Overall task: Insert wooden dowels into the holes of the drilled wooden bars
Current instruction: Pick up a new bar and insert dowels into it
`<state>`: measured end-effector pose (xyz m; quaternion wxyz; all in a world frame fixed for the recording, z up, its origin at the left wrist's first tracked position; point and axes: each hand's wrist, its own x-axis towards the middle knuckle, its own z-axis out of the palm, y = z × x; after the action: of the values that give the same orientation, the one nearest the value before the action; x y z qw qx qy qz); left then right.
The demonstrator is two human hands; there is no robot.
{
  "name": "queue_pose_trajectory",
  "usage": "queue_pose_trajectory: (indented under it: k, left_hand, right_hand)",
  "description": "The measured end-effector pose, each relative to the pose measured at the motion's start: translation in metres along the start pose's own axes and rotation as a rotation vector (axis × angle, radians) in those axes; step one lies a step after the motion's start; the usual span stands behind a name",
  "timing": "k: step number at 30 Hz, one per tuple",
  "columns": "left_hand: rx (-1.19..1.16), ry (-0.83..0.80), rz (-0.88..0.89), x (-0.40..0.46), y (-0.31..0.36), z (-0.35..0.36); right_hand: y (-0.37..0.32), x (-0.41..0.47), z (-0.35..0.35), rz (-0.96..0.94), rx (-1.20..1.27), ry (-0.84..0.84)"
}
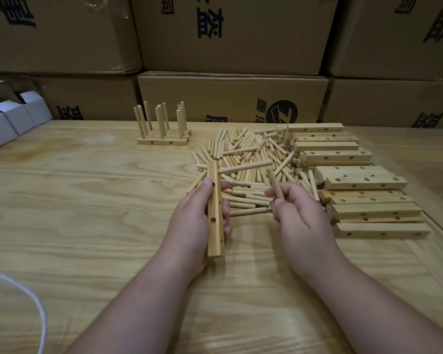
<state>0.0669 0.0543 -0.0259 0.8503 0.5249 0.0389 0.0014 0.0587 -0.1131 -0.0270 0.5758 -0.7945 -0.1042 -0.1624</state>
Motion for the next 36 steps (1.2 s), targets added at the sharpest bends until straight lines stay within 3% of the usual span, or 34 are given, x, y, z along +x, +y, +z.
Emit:
queue_pose_trajectory:
  k: [16, 36]
  left_hand:
    - [-0.043, 0.002, -0.015, 0.0007, 0.0006, -0.001]
    - [-0.072, 0.059, -0.033, 0.0011, 0.0021, -0.0006]
  right_hand:
    - [-0.0005, -0.002, 0.0002, -0.042, -0.007, -0.114]
    - [-0.0084, -0.0055, -0.0013, -0.087, 0.014, -0.055]
